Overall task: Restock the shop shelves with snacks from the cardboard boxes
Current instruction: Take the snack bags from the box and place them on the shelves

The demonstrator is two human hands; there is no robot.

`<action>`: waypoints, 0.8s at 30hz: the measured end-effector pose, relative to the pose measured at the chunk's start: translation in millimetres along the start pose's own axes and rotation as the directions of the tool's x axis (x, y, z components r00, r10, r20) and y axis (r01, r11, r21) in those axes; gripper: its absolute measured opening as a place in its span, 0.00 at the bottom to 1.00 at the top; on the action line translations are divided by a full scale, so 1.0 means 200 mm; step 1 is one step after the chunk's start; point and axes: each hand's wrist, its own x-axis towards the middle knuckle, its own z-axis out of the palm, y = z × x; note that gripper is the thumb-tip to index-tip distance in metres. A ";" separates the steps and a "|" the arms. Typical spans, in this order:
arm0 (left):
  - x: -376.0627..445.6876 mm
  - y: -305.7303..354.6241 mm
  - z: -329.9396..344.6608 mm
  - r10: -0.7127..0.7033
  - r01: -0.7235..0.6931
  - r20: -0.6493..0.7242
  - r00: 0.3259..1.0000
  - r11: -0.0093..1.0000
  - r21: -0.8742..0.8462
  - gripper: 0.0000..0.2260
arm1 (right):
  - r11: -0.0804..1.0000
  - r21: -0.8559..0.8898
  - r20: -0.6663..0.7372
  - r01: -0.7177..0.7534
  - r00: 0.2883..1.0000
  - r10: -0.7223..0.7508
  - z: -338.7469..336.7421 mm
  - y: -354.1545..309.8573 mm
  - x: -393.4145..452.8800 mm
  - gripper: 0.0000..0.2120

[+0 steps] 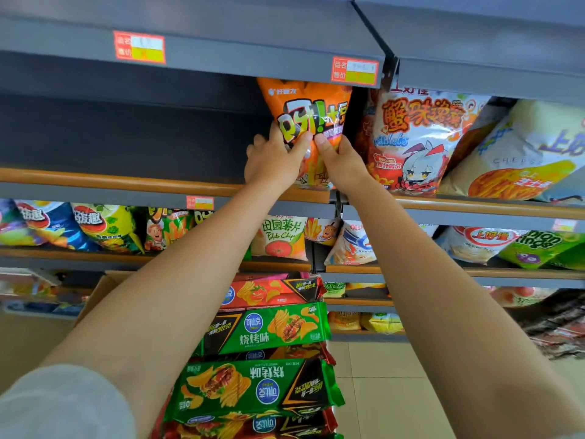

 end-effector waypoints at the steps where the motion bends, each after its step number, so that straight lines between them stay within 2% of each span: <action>1: 0.00 0.01 0.00 0.010 -0.010 0.029 1.000 1.000 0.012 0.33 | 1.000 0.009 -0.017 -0.010 1.000 0.011 -0.01 0.01 -0.01 0.36; 4: 0.01 0.01 -0.02 0.037 -0.037 0.098 0.994 0.999 0.001 0.34 | 0.999 0.009 -0.096 -0.040 0.995 0.040 0.01 0.01 -0.06 0.35; 6: -0.02 -0.02 -0.05 0.031 -0.019 0.105 0.994 0.994 -0.109 0.35 | 1.000 0.013 -0.253 0.012 0.967 -0.008 0.05 0.00 -0.13 0.32; 8: -0.10 -0.08 -0.11 0.024 -0.020 0.013 1.000 0.968 -0.251 0.32 | 0.988 0.007 -0.473 0.157 0.871 -0.135 0.10 -0.01 -0.23 0.25; 9: -0.16 -0.13 -0.15 0.031 -0.053 -0.077 0.997 0.953 -0.299 0.27 | 0.971 0.013 -0.535 0.240 0.822 -0.196 0.14 -0.02 -0.29 0.20; 10: -0.23 -0.20 -0.18 0.039 -0.093 -0.165 0.986 0.939 -0.331 0.20 | 0.955 0.038 -0.538 0.296 0.811 -0.230 0.18 -0.03 -0.35 0.15; 12: -0.36 -0.41 -0.23 0.004 -0.078 -0.198 0.980 0.926 -0.369 0.10 | 0.950 0.103 -0.385 0.294 0.893 -0.234 0.29 -0.04 -0.44 0.09; 14: -0.48 -0.68 -0.26 -0.120 0.074 -0.091 0.989 0.913 -0.400 0.09 | 0.966 0.054 -0.119 0.254 0.962 -0.246 0.47 -0.05 -0.50 0.09; 16: -0.60 -0.98 -0.29 -0.283 0.267 0.014 0.959 0.884 -0.383 0.09 | 0.965 -0.056 0.158 0.255 0.957 -0.243 0.68 -0.06 -0.55 0.08; 18: -0.73 -1.29 -0.34 -0.444 0.431 0.031 0.896 0.850 -0.304 0.09 | 0.953 -0.118 0.398 0.279 0.893 -0.212 0.89 -0.08 -0.61 0.09; 20: -0.85 -1.56 -0.40 -0.540 0.524 -0.022 0.841 0.825 -0.210 0.09 | 0.936 -0.161 0.587 0.313 0.793 -0.165 1.11 -0.10 -0.67 0.11; 23: -1.02 -1.89 -0.47 -0.587 0.594 -0.144 0.797 0.804 0.007 0.07 | 0.922 -0.240 0.756 0.303 0.655 -0.019 1.44 -0.12 -0.74 0.13; 24: -1.07 -1.99 -0.48 -0.579 0.601 -0.194 0.792 0.795 0.080 0.09 | 0.900 -0.289 0.787 0.326 0.616 0.030 1.56 -0.10 -0.75 0.13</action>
